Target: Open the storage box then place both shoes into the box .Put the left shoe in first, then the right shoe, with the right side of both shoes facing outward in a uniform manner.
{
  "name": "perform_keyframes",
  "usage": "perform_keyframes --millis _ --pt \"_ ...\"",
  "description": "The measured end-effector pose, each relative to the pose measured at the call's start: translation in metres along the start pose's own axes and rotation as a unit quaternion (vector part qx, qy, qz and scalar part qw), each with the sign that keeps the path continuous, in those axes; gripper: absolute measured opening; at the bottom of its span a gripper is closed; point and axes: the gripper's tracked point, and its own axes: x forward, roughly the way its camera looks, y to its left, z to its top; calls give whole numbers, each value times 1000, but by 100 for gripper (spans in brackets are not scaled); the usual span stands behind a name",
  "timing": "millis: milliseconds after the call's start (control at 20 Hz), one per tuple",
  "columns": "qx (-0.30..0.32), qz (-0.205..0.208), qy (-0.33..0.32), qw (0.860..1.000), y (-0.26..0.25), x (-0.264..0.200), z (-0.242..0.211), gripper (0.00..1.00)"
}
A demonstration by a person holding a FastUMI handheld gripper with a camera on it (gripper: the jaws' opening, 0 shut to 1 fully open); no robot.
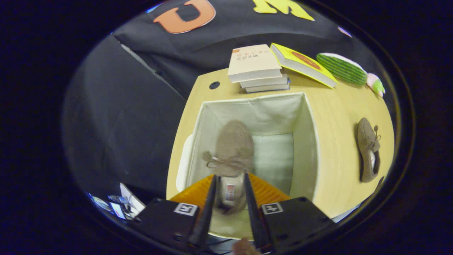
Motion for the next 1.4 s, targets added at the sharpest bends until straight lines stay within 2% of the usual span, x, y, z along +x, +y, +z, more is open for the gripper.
perform_keyframes --millis 100,250,500,800,950,1200,1400 --pt "-32 -32 -13 999 -19 -18 9 100" --pt "-33 -26 -8 999 -39 -41 3 100" --pt "-44 -48 5 998 -111 -71 -8 100" --pt "-55 -103 2 993 -217 -88 -33 100" --pt "-33 -117 19 992 -268 -86 -44 100" --pt "10 -174 47 984 -350 -80 -55 100" --pt "17 -211 61 975 -398 -70 -51 100"
